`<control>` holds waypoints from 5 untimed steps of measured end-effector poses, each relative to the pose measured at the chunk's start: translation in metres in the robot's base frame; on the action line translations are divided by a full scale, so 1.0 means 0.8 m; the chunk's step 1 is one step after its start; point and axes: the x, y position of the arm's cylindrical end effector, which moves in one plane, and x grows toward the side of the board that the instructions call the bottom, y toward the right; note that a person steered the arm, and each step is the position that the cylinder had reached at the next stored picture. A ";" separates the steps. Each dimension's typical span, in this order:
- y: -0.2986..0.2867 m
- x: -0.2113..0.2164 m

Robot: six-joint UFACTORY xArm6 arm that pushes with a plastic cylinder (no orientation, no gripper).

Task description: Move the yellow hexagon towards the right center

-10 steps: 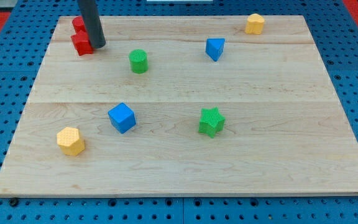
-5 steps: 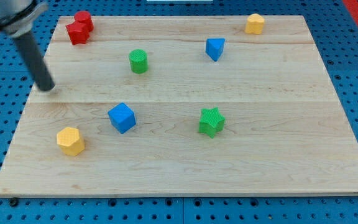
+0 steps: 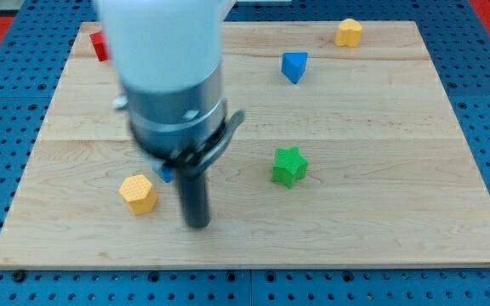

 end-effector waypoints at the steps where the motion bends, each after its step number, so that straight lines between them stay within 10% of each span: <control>1: -0.129 -0.014; 4: 0.026 -0.096; 5: 0.021 -0.043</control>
